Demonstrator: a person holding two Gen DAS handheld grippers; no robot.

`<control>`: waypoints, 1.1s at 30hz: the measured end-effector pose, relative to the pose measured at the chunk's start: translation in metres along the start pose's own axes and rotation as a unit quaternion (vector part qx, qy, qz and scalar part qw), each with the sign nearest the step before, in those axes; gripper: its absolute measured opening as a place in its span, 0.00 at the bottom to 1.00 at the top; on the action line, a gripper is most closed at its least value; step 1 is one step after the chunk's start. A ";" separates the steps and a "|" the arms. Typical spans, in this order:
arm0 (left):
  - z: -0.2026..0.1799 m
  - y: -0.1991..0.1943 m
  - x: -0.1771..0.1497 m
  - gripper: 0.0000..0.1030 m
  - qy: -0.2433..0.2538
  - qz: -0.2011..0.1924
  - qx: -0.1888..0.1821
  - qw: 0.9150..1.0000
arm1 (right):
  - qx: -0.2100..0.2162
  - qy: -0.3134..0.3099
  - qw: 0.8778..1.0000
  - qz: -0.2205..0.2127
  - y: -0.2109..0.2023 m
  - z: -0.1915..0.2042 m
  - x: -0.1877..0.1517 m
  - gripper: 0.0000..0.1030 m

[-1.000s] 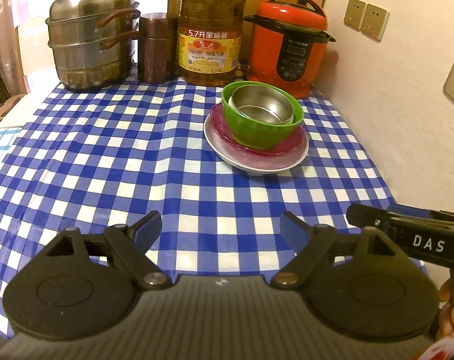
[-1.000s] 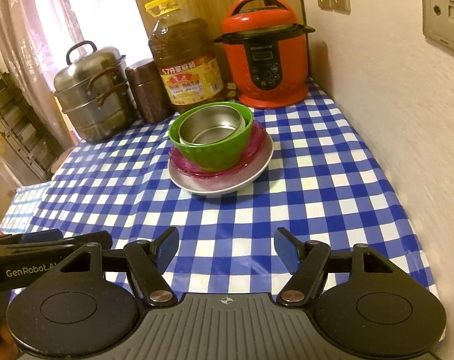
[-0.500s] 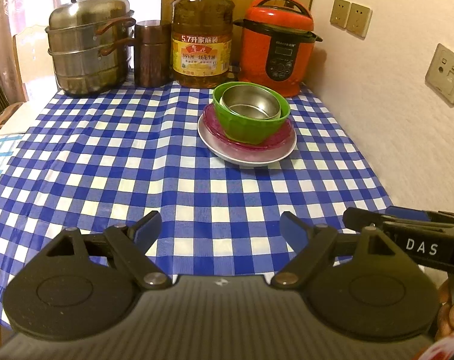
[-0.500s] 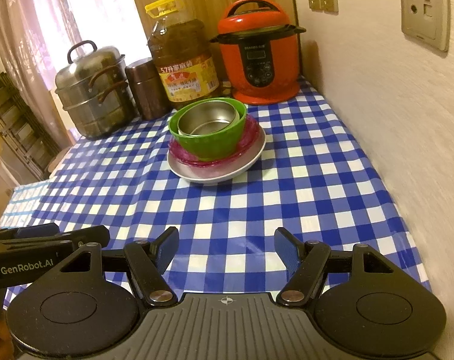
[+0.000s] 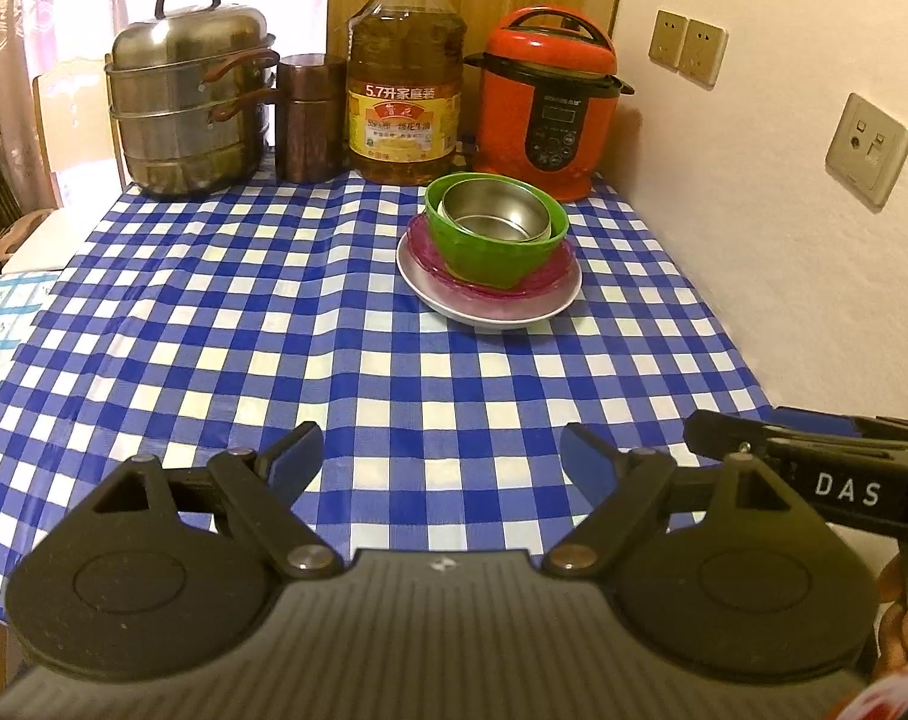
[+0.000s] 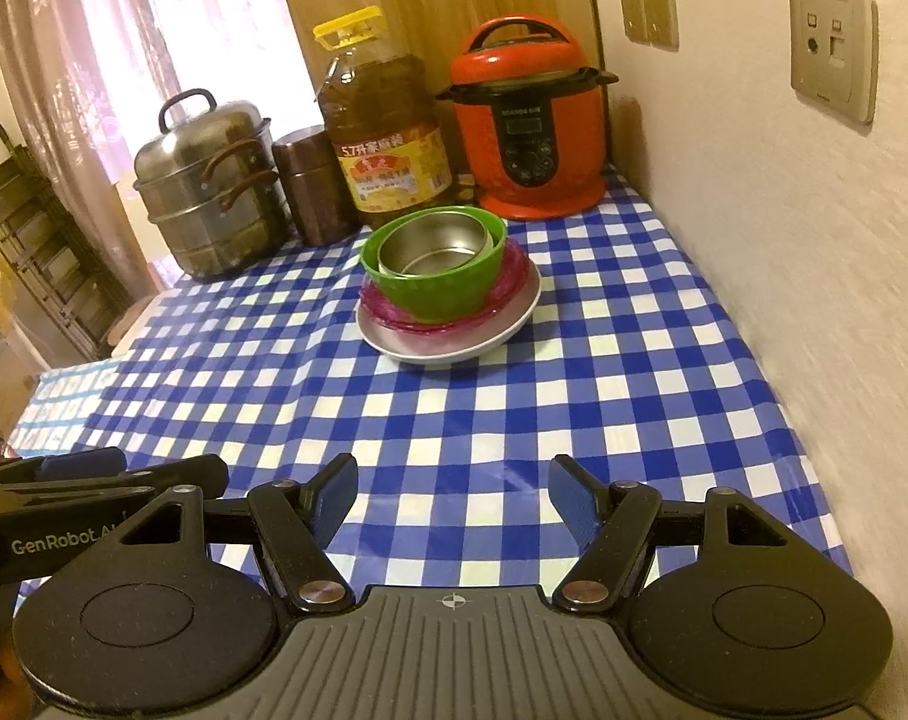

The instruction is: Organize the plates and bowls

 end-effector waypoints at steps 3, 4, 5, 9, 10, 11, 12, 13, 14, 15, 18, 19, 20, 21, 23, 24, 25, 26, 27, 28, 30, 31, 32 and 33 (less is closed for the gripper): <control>0.001 -0.005 -0.003 0.82 -0.002 0.000 0.001 1.000 | 0.002 -0.001 1.000 0.001 -0.004 0.004 -0.002 0.68; 0.001 -0.007 -0.004 0.82 -0.001 0.000 0.001 1.000 | 0.003 -0.001 1.000 0.001 -0.005 0.005 -0.002 0.68; 0.001 -0.009 -0.004 0.82 0.000 -0.001 0.000 1.000 | 0.003 -0.002 1.000 0.000 -0.007 0.006 -0.002 0.68; 0.002 -0.015 -0.006 0.82 0.000 -0.003 0.000 1.000 | 0.005 -0.005 1.000 -0.003 -0.014 0.011 -0.003 0.68; 0.002 -0.017 -0.006 0.82 0.000 -0.004 0.000 1.000 | 0.005 -0.006 1.000 -0.004 -0.016 0.012 -0.004 0.68; 0.002 -0.019 -0.006 0.82 0.000 -0.005 -0.001 1.000 | 0.006 -0.006 1.000 -0.005 -0.018 0.012 -0.004 0.68; 0.002 -0.021 -0.006 0.82 0.000 -0.006 -0.002 1.000 | 0.006 -0.007 1.000 -0.006 -0.019 0.013 -0.004 0.68; 0.002 -0.024 -0.006 0.82 0.001 -0.006 -0.003 1.000 | 0.006 -0.007 1.000 -0.007 -0.021 0.014 -0.004 0.68; 0.002 -0.026 -0.006 0.82 0.002 -0.008 -0.003 1.000 | 0.005 -0.008 1.000 -0.007 -0.023 0.015 -0.005 0.68; 0.001 -0.028 -0.006 0.82 0.002 -0.008 -0.004 1.000 | 0.005 -0.008 1.000 -0.007 -0.023 0.015 -0.005 0.68; 0.001 -0.034 -0.007 0.82 0.004 -0.010 -0.007 1.000 | 0.005 -0.008 1.000 -0.008 -0.026 0.016 -0.005 0.68; 0.000 -0.035 -0.007 0.82 0.005 -0.011 -0.008 1.000 | 0.005 -0.008 1.000 -0.008 -0.026 0.016 -0.005 0.68; 0.000 -0.036 -0.008 0.82 0.006 -0.011 -0.009 1.000 | 0.006 -0.008 1.000 -0.008 -0.028 0.017 -0.005 0.68; 0.000 -0.037 -0.008 0.82 0.008 -0.011 -0.009 1.000 | 0.006 -0.008 1.000 -0.009 -0.030 0.017 -0.005 0.68; 0.000 -0.038 -0.009 0.82 0.008 -0.011 -0.009 1.000 | 0.006 -0.008 1.000 -0.009 -0.033 0.017 -0.006 0.68; -0.001 -0.039 -0.010 0.82 0.008 -0.010 -0.009 1.000 | 0.006 -0.008 1.000 -0.009 -0.033 0.017 -0.006 0.68; 0.000 -0.039 -0.010 0.82 0.008 -0.009 -0.009 1.000 | 0.005 -0.008 1.000 -0.009 -0.035 0.017 -0.006 0.68; 0.000 -0.040 -0.011 0.82 0.008 -0.009 -0.009 1.000 | 0.005 -0.008 1.000 -0.009 -0.036 0.017 -0.007 0.68; 0.001 -0.041 -0.011 0.82 0.008 -0.009 -0.009 1.000 | 0.004 -0.008 1.000 -0.010 -0.038 0.016 -0.008 0.68; 0.001 -0.041 -0.011 0.82 0.008 -0.009 -0.009 1.000 | 0.003 -0.009 1.000 -0.010 -0.040 0.016 -0.008 0.68; 0.001 -0.041 -0.011 0.82 0.008 -0.008 -0.010 1.000 | 0.002 -0.009 1.000 -0.011 -0.045 0.014 -0.009 0.68; 0.001 -0.041 -0.011 0.82 0.008 -0.008 -0.009 1.000 | 0.001 -0.009 1.000 -0.011 -0.046 0.014 -0.009 0.68; 0.001 -0.041 -0.011 0.82 0.008 -0.009 -0.008 1.000 | 0.001 -0.009 1.000 -0.010 -0.048 0.014 -0.009 0.68; 0.001 -0.042 -0.011 0.82 0.007 -0.009 -0.007 1.000 | 0.002 -0.010 1.000 -0.010 -0.046 0.014 -0.010 0.68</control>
Point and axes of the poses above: each gripper's, at about its wrist camera, not at the fingertips, and y roughly the way its jaws point, z to its left, x to its top, the point moved 9 cm from there along y, roughly the way its jaws point, and after that the axes turned 14 degrees about x, right-handed, at the moved point
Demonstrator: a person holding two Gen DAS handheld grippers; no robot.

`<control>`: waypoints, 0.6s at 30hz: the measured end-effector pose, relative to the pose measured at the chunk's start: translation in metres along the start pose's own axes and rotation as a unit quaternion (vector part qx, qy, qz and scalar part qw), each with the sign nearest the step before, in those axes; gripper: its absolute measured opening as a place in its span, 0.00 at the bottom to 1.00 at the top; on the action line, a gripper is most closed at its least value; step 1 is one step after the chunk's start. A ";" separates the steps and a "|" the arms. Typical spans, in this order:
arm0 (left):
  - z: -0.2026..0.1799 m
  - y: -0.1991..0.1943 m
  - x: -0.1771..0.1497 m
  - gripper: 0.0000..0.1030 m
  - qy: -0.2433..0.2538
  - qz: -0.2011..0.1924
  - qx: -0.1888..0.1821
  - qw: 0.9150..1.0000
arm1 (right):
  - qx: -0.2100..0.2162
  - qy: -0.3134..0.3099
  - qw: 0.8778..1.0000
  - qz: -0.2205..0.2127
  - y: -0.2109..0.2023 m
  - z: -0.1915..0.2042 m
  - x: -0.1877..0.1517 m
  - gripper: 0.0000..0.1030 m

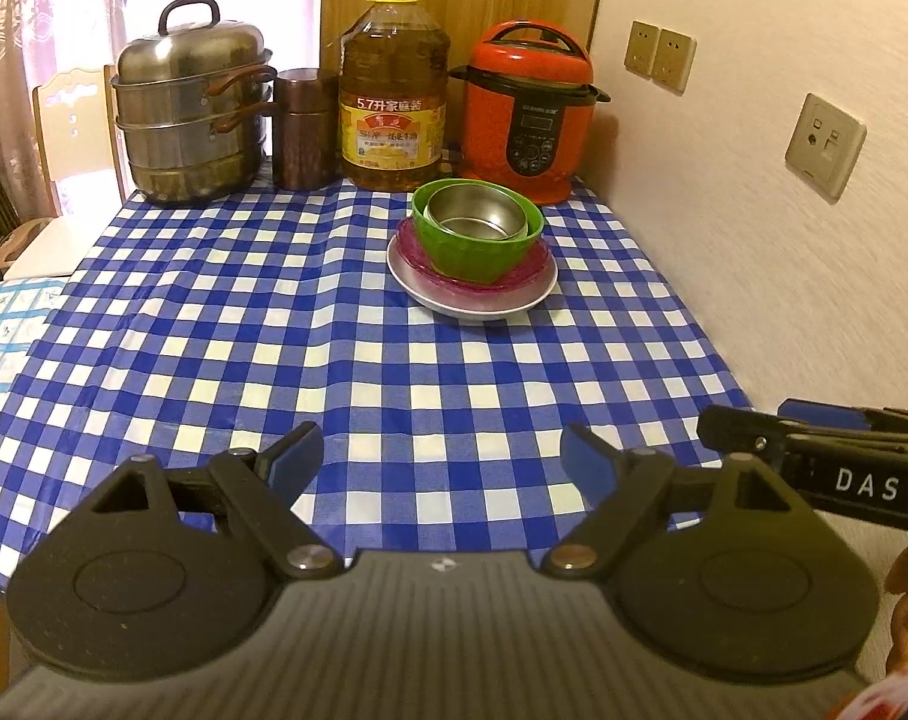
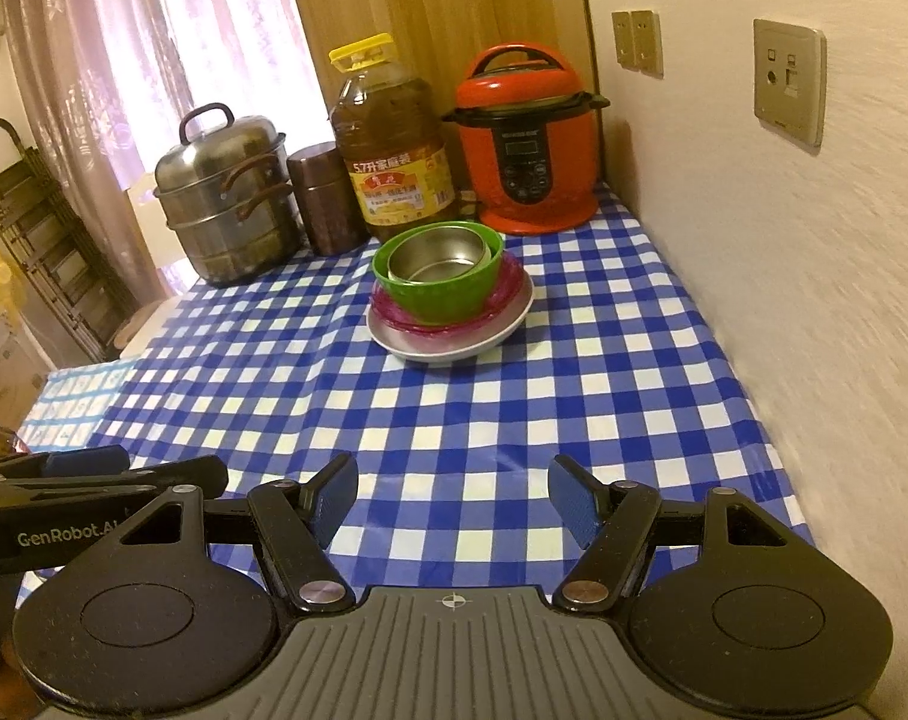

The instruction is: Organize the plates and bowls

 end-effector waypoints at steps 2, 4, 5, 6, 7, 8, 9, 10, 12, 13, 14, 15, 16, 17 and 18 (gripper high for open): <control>0.002 -0.004 -0.002 0.82 -0.001 0.001 0.000 1.000 | 0.001 -0.002 1.000 -0.001 -0.003 0.000 -0.001 0.68; 0.003 -0.005 -0.002 0.82 0.000 0.000 0.000 1.000 | 0.002 -0.004 1.000 -0.001 -0.005 0.001 -0.001 0.68; 0.004 -0.007 -0.002 0.82 0.001 -0.001 0.001 1.000 | 0.003 -0.005 1.000 -0.001 -0.005 0.002 -0.001 0.68; 0.004 -0.008 -0.003 0.82 0.002 -0.001 0.001 1.000 | 0.003 -0.006 1.000 -0.001 -0.006 0.003 0.000 0.68; 0.005 -0.010 -0.003 0.82 0.002 -0.001 0.001 1.000 | 0.004 -0.007 1.000 -0.001 -0.006 0.004 0.000 0.68; 0.005 -0.011 -0.004 0.82 0.001 -0.001 0.001 1.000 | 0.004 -0.009 1.000 -0.001 -0.006 0.005 0.001 0.68; 0.006 -0.011 -0.004 0.82 0.001 -0.001 0.001 1.000 | 0.005 -0.010 1.000 -0.001 -0.007 0.006 0.001 0.68; 0.006 -0.011 -0.004 0.82 0.001 -0.001 0.001 1.000 | 0.005 -0.012 1.000 -0.001 -0.008 0.006 0.001 0.68; 0.007 -0.012 -0.004 0.82 0.001 -0.002 0.002 1.000 | 0.005 -0.015 1.000 0.000 -0.008 0.008 0.001 0.68; 0.007 -0.013 -0.004 0.82 0.000 -0.002 0.002 1.000 | 0.005 -0.017 1.000 0.001 -0.008 0.009 0.001 0.68; 0.008 -0.013 -0.004 0.82 -0.001 -0.002 0.002 1.000 | 0.005 -0.019 1.000 0.001 -0.008 0.010 0.001 0.68; 0.009 -0.013 -0.003 0.82 -0.001 -0.003 0.002 1.000 | 0.004 -0.020 1.000 0.002 -0.007 0.010 0.001 0.68; 0.009 -0.014 -0.003 0.82 -0.002 -0.004 0.002 1.000 | 0.004 -0.020 1.000 0.003 -0.007 0.011 0.000 0.68; 0.008 -0.014 -0.003 0.82 -0.002 -0.004 0.002 1.000 | 0.005 -0.020 1.000 0.003 -0.006 0.011 0.000 0.68; 0.008 -0.014 -0.003 0.82 -0.001 -0.005 0.002 1.000 | 0.005 -0.020 1.000 0.003 -0.006 0.011 0.000 0.68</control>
Point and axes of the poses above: each gripper's, at about its wrist camera, not at the fingertips, and y roughly the way its jaws point, z to its left, x to its top, the point moved 9 cm from there along y, roughly the way its jaws point, and after that the axes turned 14 degrees about x, right-handed, at the moved point
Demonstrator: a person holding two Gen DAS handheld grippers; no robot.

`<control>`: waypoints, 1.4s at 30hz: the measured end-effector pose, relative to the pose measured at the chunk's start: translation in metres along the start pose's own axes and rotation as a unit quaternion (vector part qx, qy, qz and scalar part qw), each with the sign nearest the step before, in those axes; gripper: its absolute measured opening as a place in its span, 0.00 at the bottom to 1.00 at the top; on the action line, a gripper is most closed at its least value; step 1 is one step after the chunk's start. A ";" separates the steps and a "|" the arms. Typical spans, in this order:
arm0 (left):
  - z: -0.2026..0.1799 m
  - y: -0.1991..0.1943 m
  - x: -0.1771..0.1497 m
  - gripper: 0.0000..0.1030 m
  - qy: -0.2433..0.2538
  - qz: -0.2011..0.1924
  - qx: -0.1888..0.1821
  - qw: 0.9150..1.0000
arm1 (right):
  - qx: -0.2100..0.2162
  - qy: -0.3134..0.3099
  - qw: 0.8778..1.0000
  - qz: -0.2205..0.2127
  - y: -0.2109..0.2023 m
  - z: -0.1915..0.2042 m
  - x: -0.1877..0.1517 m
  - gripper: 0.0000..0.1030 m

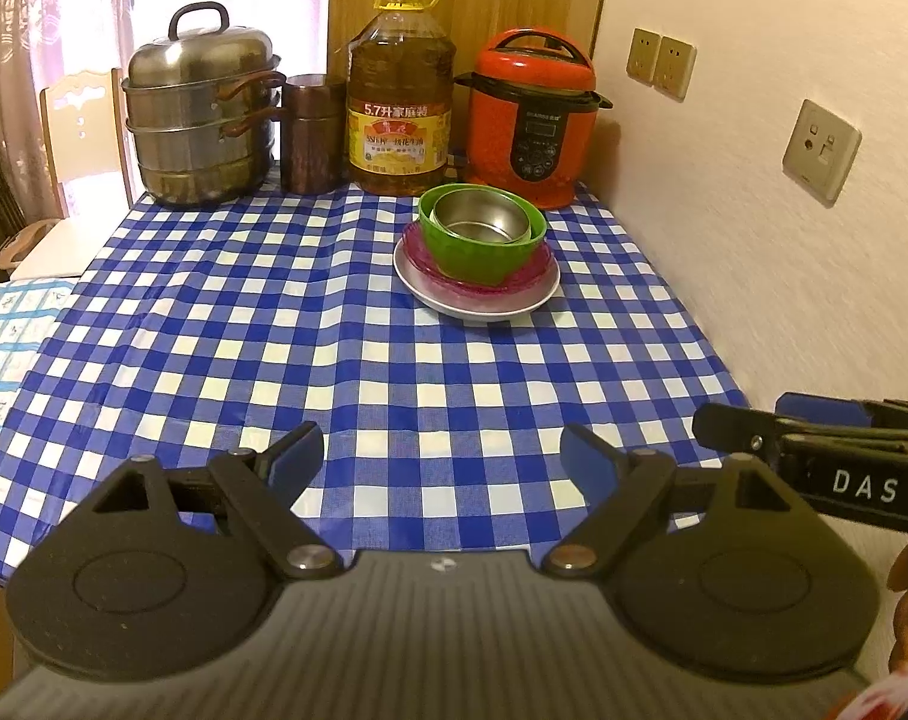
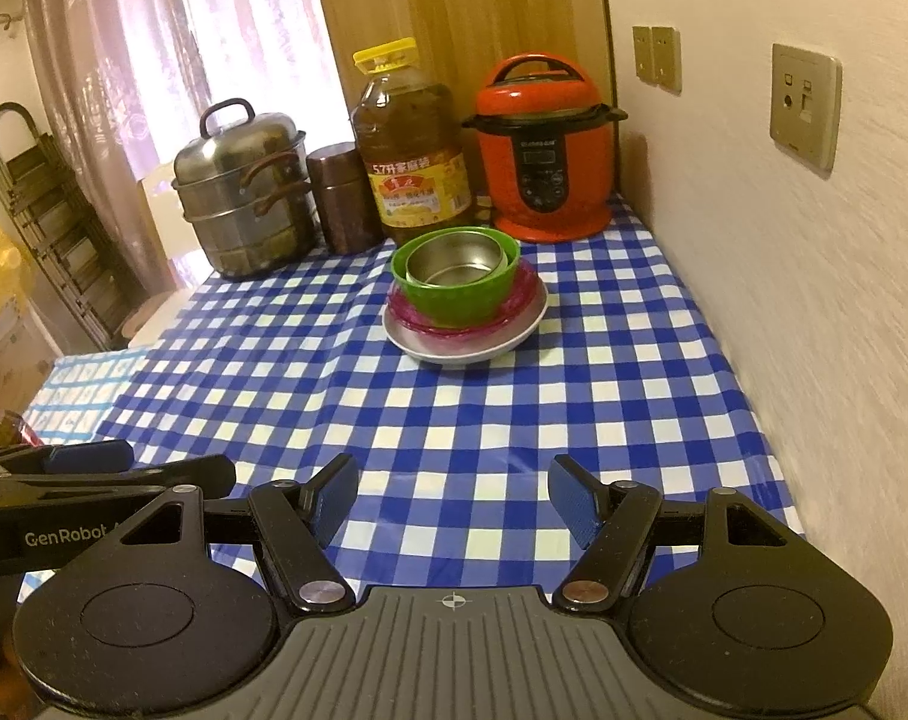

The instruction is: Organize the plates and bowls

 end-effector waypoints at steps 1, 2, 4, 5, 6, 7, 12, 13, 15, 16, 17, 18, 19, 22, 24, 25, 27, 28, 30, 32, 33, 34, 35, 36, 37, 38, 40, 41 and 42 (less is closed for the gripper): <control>0.000 0.000 0.000 0.82 0.000 0.000 0.000 1.000 | 0.000 0.000 1.000 0.000 0.000 0.000 0.000 0.68; 0.000 0.000 0.000 0.82 0.000 0.000 0.001 1.000 | -0.001 0.000 1.000 -0.001 0.000 0.000 0.000 0.68; 0.000 0.000 0.000 0.82 0.000 0.000 0.000 1.000 | -0.001 0.001 1.000 -0.002 0.000 -0.001 0.000 0.68; 0.000 0.000 0.000 0.82 0.000 0.000 0.000 1.000 | -0.001 0.001 1.000 -0.002 0.000 -0.001 -0.001 0.68; 0.000 0.000 0.000 0.82 0.000 0.000 0.000 1.000 | -0.001 0.001 1.000 -0.002 0.000 -0.001 -0.001 0.68; 0.000 0.000 0.000 0.82 0.000 0.000 0.000 1.000 | -0.001 0.002 1.000 -0.001 0.000 -0.001 -0.001 0.68; 0.000 0.000 -0.001 0.82 -0.001 0.001 0.000 1.000 | -0.001 0.002 1.000 -0.001 0.000 -0.002 -0.001 0.68; -0.001 0.000 -0.001 0.82 -0.001 0.001 0.000 1.000 | -0.002 0.002 1.000 -0.001 0.001 -0.002 -0.001 0.68; 0.000 0.000 -0.001 0.82 -0.001 0.001 0.000 1.000 | -0.001 0.003 1.000 -0.001 0.000 -0.002 -0.002 0.68; 0.000 0.000 -0.001 0.82 -0.001 0.001 0.000 1.000 | -0.001 0.002 1.000 -0.001 0.001 -0.002 -0.002 0.68; 0.000 0.000 -0.001 0.82 -0.001 0.001 0.000 1.000 | -0.001 0.002 1.000 -0.001 0.001 -0.002 -0.001 0.68; 0.000 0.000 -0.001 0.82 -0.001 0.001 0.000 1.000 | -0.001 0.002 1.000 -0.001 0.001 -0.002 -0.001 0.68; 0.000 0.000 -0.001 0.82 0.000 0.001 0.000 1.000 | -0.001 0.003 1.000 -0.001 0.001 -0.002 -0.001 0.68; 0.000 0.001 -0.001 0.82 -0.001 0.001 0.000 1.000 | -0.001 0.002 1.000 -0.001 0.001 -0.003 -0.001 0.68; 0.000 0.001 -0.001 0.82 0.000 0.001 0.000 1.000 | -0.001 0.003 1.000 -0.001 0.001 -0.003 -0.002 0.68; 0.000 0.001 -0.001 0.82 -0.001 0.001 0.000 1.000 | -0.001 0.003 1.000 -0.001 0.001 -0.003 -0.001 0.68; -0.001 0.001 -0.001 0.82 -0.001 0.002 -0.001 1.000 | -0.001 0.003 1.000 -0.001 0.001 -0.003 -0.001 0.68; -0.002 0.001 -0.001 0.82 -0.001 0.002 -0.001 1.000 | -0.001 0.003 1.000 -0.001 0.001 -0.003 -0.001 0.68; -0.002 0.002 -0.001 0.82 -0.001 0.002 0.000 1.000 | -0.001 0.003 1.000 -0.001 0.001 -0.003 -0.001 0.68; -0.002 0.002 -0.001 0.82 -0.001 0.002 0.000 1.000 | -0.001 0.002 1.000 -0.001 0.001 -0.003 -0.001 0.68; -0.001 0.002 -0.001 0.82 -0.001 0.002 0.000 1.000 | -0.001 0.003 1.000 -0.001 0.001 -0.003 -0.001 0.68; -0.001 0.002 -0.001 0.82 -0.001 0.002 -0.001 1.000 | -0.001 0.003 1.000 -0.001 0.001 -0.003 -0.002 0.68; -0.001 0.002 -0.001 0.82 -0.001 0.002 -0.001 1.000 | -0.001 0.003 1.000 -0.001 0.001 -0.003 -0.002 0.68; -0.001 0.002 -0.001 0.82 -0.001 0.002 -0.001 1.000 | -0.001 0.002 1.000 -0.001 0.001 -0.003 -0.002 0.68; -0.001 0.002 -0.001 0.82 -0.001 0.002 -0.001 1.000 | -0.001 0.003 1.000 -0.001 0.001 -0.003 -0.002 0.68; -0.001 0.002 -0.002 0.82 -0.001 0.002 0.000 1.000 | -0.001 0.003 1.000 -0.001 0.001 -0.004 -0.002 0.68; -0.001 0.002 -0.001 0.82 -0.001 0.003 -0.001 1.000 | -0.001 0.003 1.000 -0.001 0.001 -0.004 -0.002 0.68; -0.001 0.002 -0.001 0.82 -0.001 0.002 -0.001 1.000 | -0.001 0.003 1.000 -0.001 0.001 -0.004 -0.002 0.68; -0.001 0.002 -0.001 0.82 -0.001 0.002 -0.001 1.000 | -0.001 0.003 1.000 -0.001 0.001 -0.004 -0.002 0.68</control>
Point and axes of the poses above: each gripper's, at about its wrist camera, not at the fingertips, and y roughly the way its jaws point, z to its left, x to its top, the point moved 9 cm from there along y, roughly the way its jaws point, and after that the axes turned 14 degrees about x, right-handed, at the moved point
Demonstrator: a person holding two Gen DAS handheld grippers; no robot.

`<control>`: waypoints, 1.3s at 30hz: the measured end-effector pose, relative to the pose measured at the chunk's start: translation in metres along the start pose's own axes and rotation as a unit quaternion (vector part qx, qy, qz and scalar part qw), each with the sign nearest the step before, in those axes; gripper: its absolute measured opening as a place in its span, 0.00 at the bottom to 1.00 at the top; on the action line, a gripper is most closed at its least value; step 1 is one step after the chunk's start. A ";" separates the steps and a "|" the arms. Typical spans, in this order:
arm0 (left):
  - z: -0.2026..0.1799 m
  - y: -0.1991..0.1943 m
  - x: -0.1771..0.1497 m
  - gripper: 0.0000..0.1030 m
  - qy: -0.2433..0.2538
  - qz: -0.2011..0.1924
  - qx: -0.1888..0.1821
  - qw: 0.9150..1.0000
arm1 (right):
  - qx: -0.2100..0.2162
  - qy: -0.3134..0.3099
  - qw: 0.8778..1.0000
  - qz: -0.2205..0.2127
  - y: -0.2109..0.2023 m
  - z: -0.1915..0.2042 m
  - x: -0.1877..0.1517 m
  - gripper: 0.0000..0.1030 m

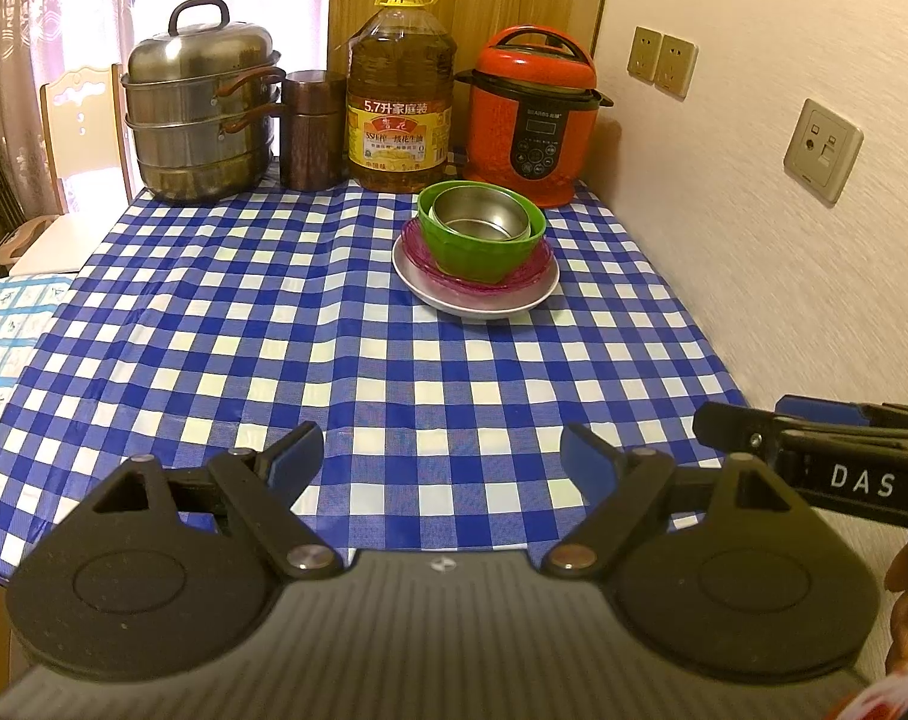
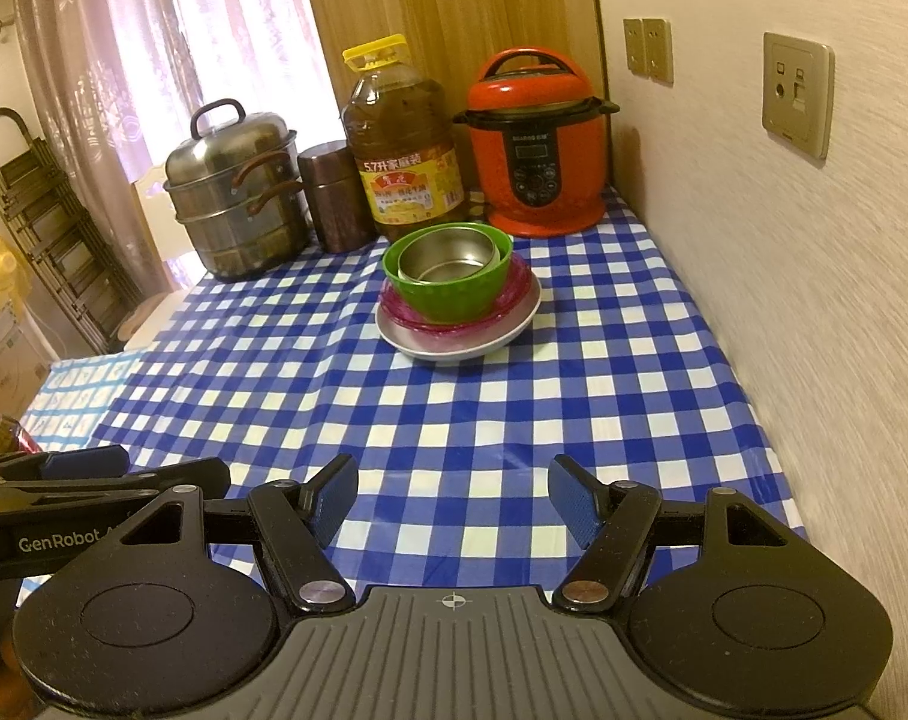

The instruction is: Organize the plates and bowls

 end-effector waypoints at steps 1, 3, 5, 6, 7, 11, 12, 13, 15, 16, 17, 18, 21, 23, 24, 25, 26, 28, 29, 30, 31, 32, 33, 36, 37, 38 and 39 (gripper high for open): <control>0.000 0.000 0.000 0.82 0.000 0.000 0.000 1.000 | 0.000 0.000 1.000 0.000 0.000 0.000 0.000 0.68; 0.000 0.000 0.000 0.82 0.000 0.000 0.000 1.000 | 0.000 0.001 1.000 0.000 0.000 0.000 0.000 0.68; 0.000 0.000 0.000 0.82 0.000 0.000 0.000 1.000 | 0.000 0.000 1.000 0.000 0.000 0.000 0.000 0.68; 0.000 0.000 0.000 0.82 0.000 0.001 0.000 1.000 | 0.000 0.000 1.000 0.000 0.000 0.000 0.000 0.68; 0.000 0.000 0.000 0.82 -0.001 0.001 0.000 1.000 | 0.000 0.001 1.000 0.000 0.000 0.000 0.000 0.68; 0.000 0.000 0.000 0.82 0.000 0.001 0.000 1.000 | 0.000 0.002 1.000 0.001 0.001 -0.002 0.000 0.68; 0.000 0.000 0.000 0.82 0.000 0.001 0.000 1.000 | 0.000 0.002 1.000 0.000 0.001 -0.002 0.000 0.68; 0.000 0.001 0.000 0.82 -0.001 0.001 0.000 1.000 | 0.000 0.002 1.000 0.000 0.001 -0.002 0.000 0.68; 0.000 0.001 0.000 0.82 0.000 0.000 0.000 1.000 | 0.000 0.002 1.000 0.000 0.001 -0.002 0.000 0.68; 0.000 0.001 0.000 0.82 0.000 0.000 0.000 1.000 | 0.000 0.002 1.000 0.000 0.001 -0.002 0.000 0.68; 0.000 0.001 0.000 0.82 0.000 0.001 0.000 1.000 | 0.000 0.002 1.000 0.001 0.001 -0.002 0.000 0.68; 0.000 0.001 0.000 0.82 0.000 0.001 0.000 1.000 | 0.000 0.002 1.000 0.001 0.001 -0.002 0.000 0.68; 0.000 0.001 0.000 0.82 0.000 0.001 0.000 1.000 | 0.000 0.002 1.000 0.001 0.002 -0.003 -0.001 0.68; 0.000 0.001 0.000 0.82 0.000 0.001 0.000 1.000 | 0.000 0.002 1.000 0.001 0.002 -0.004 -0.001 0.68; 0.000 0.001 0.000 0.82 0.000 0.000 0.000 1.000 | 0.000 0.002 1.000 0.001 0.002 -0.004 -0.001 0.68; 0.000 0.001 0.000 0.82 0.000 0.000 0.000 1.000 | 0.000 0.002 1.000 0.001 0.002 -0.004 -0.001 0.68; -0.001 0.001 0.000 0.82 0.000 0.001 0.000 1.000 | 0.000 0.002 1.000 0.001 0.002 -0.004 -0.001 0.68; -0.001 0.001 0.000 0.82 0.000 0.001 0.001 1.000 | 0.001 0.002 1.000 0.001 0.002 -0.004 -0.001 0.68; -0.001 0.001 0.000 0.82 0.000 0.001 0.001 1.000 | 0.000 0.003 1.000 0.001 0.002 -0.004 -0.001 0.68; 0.000 0.001 0.000 0.82 -0.001 0.001 0.000 1.000 | 0.000 0.002 1.000 0.001 0.002 -0.004 -0.001 0.68; -0.001 0.001 0.000 0.82 0.000 0.001 0.001 1.000 | 0.001 0.002 1.000 0.001 0.002 -0.004 -0.001 0.68; -0.001 0.001 0.000 0.82 0.000 0.001 0.001 1.000 | 0.000 0.002 1.000 0.001 0.002 -0.004 -0.001 0.68; -0.001 0.001 0.000 0.82 0.000 0.001 0.001 1.000 | 0.000 0.002 1.000 0.001 0.002 -0.004 -0.001 0.68; -0.001 0.001 0.000 0.82 0.000 0.001 0.001 1.000 | 0.000 0.002 1.000 0.000 0.002 -0.004 0.000 0.68; -0.001 0.001 0.000 0.82 0.000 0.001 0.001 1.000 | 0.000 0.002 1.000 0.000 0.002 -0.004 0.000 0.68; -0.001 0.001 0.000 0.82 0.000 0.001 0.000 1.000 | 0.000 0.002 1.000 0.001 0.002 -0.004 0.000 0.68; -0.001 0.001 0.000 0.82 0.000 0.001 0.001 1.000 | 0.000 0.003 1.000 0.000 0.002 -0.004 0.000 0.68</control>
Point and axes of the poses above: each gripper's, at about its wrist camera, not at the fingertips, and y roughly the way its jaws point, z to its left, x to its top, the point moved 9 cm from there along y, roughly the way its jaws point, and after that the axes turned 14 degrees about x, right-handed, at the moved point
